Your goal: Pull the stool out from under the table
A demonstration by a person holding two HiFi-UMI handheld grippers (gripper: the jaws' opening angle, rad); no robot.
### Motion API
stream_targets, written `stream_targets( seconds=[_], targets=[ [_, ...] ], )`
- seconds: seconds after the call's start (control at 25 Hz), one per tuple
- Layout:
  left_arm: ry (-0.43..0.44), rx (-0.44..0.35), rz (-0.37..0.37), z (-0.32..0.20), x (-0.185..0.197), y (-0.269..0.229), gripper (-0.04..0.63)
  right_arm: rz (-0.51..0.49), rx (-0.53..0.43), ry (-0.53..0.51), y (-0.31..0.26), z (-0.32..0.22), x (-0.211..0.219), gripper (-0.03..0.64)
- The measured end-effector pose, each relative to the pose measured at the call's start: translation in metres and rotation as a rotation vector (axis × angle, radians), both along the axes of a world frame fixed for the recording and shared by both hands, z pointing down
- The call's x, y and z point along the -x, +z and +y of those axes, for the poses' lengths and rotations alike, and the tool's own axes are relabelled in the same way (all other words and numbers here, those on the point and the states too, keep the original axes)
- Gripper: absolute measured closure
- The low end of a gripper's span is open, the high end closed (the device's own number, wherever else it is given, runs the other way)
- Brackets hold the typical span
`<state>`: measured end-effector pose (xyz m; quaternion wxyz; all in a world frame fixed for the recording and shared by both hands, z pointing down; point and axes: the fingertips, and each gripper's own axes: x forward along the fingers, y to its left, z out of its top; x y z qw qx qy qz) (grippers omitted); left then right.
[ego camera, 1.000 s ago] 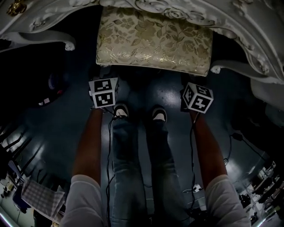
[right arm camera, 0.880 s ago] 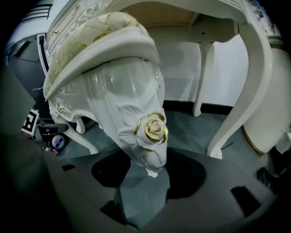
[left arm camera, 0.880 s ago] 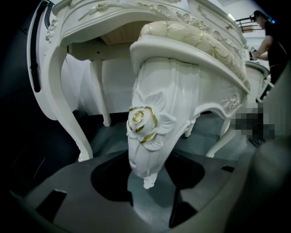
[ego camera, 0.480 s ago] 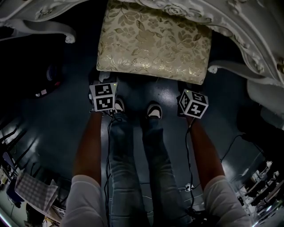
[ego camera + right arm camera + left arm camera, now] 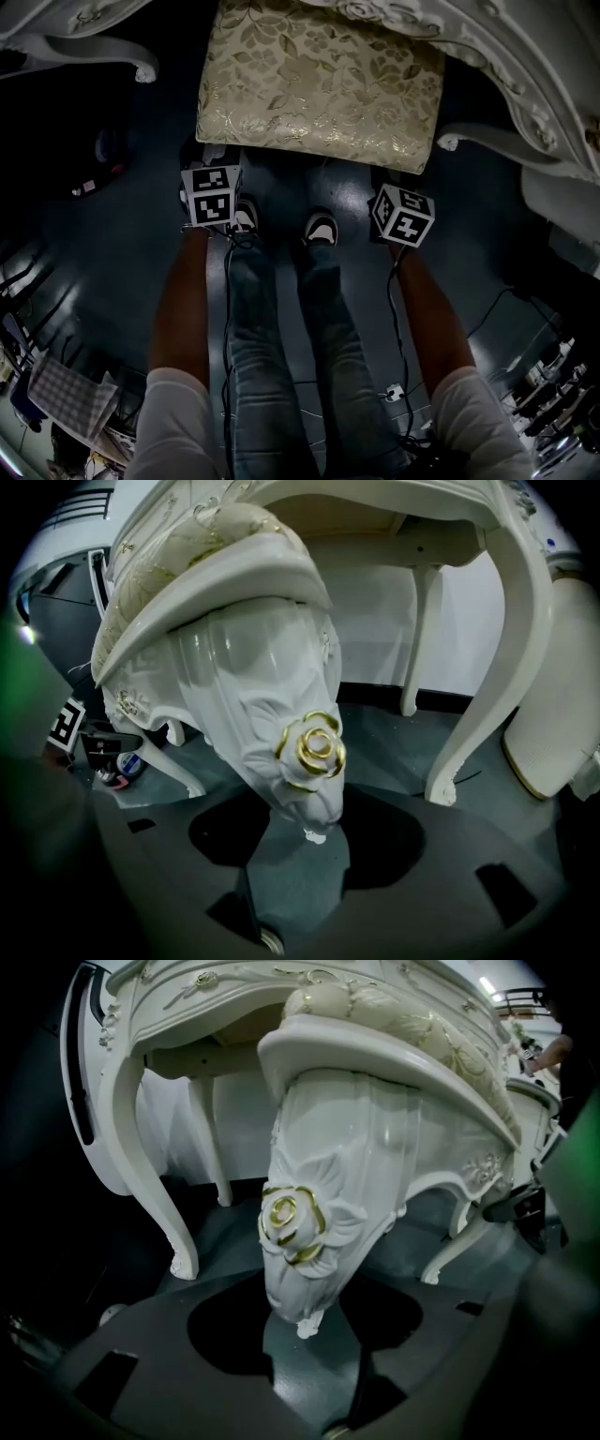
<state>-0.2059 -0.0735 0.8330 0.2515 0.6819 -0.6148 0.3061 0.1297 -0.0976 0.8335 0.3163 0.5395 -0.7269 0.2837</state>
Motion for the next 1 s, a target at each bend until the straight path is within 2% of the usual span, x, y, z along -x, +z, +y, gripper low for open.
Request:
stream_targets(
  seconds=[0.64,1.0],
  targets=[
    [0.012,0.073,0.013,0.012,-0.001,-0.001,0.359,0.006,0.058,0.000,-0.003,0.019,-0.002,0.385],
    [0.014,0.090,0.027,0.013,-0.001,-0.001,0.359,0.012,0.089,0.003,-0.004,0.019,-0.002,0.385]
  ],
)
